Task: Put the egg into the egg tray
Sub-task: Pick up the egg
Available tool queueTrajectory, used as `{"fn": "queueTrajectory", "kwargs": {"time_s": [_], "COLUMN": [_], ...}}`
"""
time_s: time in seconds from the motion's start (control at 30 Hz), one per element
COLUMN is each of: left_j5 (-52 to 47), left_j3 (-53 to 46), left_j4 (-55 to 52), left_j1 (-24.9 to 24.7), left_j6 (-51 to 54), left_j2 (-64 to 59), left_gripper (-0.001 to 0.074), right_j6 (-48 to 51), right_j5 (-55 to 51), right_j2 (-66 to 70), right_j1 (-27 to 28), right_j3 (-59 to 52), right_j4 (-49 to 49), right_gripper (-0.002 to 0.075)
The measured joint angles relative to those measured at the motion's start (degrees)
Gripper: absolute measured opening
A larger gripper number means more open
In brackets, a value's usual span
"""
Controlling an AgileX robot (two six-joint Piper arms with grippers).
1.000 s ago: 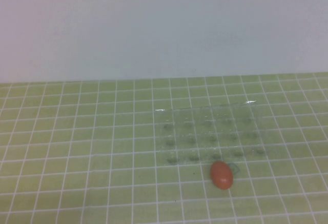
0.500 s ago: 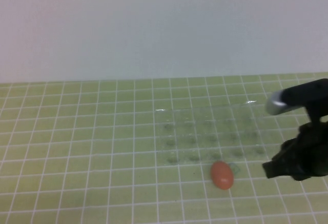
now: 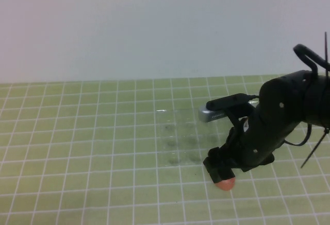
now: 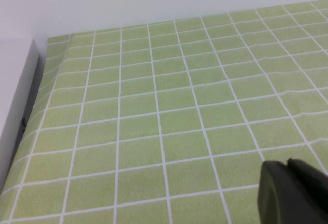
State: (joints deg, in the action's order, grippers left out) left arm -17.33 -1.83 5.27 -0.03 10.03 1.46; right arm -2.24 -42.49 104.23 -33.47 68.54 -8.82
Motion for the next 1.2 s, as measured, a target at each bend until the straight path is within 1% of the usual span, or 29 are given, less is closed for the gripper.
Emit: {"fn": "queueTrajectory", "kwargs": {"time_s": [0.23,0.4,0.77,1.0,1.2], "left_j5": [0.0,0.0,0.0,0.0,0.0], "left_j3": [0.0,0.0,0.0,0.0,0.0], "left_j4": [0.0,0.0,0.0,0.0,0.0], "left_j1": [0.0,0.0,0.0,0.0,0.0], "left_j6": [0.0,0.0,0.0,0.0,0.0], "left_j2": [0.0,0.0,0.0,0.0,0.0], "left_gripper": [0.0,0.0,0.0,0.0,0.0], "right_j6": [0.0,0.1,0.1,0.1,1.7], "right_j5": [-3.3,-4.7,-4.8,-2.8,-2.4], "right_j2": [6.6,9.1,11.7,12.4,12.4], "right_j1": [0.0,0.0,0.0,0.0,0.0], "right_j3": [7.0,9.8,10.3,10.3,10.3], "right_j4": [0.6,1.2,2.2,2.3,2.3], "right_gripper": [0.0553,0.0553,0.0553,0.0553,0.0543]}}
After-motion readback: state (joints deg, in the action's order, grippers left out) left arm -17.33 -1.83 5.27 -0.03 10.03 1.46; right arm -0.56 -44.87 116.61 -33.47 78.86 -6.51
